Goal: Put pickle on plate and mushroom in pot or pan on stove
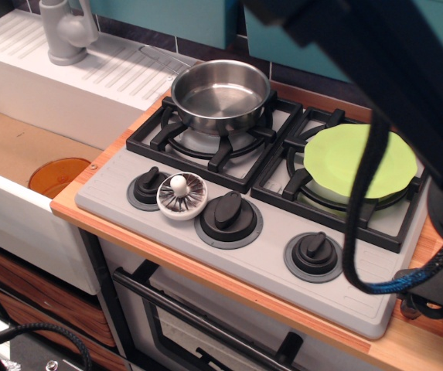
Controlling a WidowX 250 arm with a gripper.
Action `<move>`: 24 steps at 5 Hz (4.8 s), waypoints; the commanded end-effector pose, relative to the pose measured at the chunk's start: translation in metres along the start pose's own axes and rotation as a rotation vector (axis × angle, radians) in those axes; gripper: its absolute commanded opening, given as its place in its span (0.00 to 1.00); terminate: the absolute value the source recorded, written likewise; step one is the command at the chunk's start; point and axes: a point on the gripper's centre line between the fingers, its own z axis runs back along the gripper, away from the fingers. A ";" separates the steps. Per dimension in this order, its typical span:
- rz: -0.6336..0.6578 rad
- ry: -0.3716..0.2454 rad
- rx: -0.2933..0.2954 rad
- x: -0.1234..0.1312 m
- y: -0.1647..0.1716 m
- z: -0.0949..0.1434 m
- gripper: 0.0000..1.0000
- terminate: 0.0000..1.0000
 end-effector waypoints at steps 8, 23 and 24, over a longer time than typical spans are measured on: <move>-0.024 0.196 0.022 0.087 0.041 0.089 0.00 0.00; -0.212 0.213 -0.010 0.139 0.158 0.107 1.00 0.00; -0.214 0.119 0.045 0.131 0.189 0.120 1.00 0.00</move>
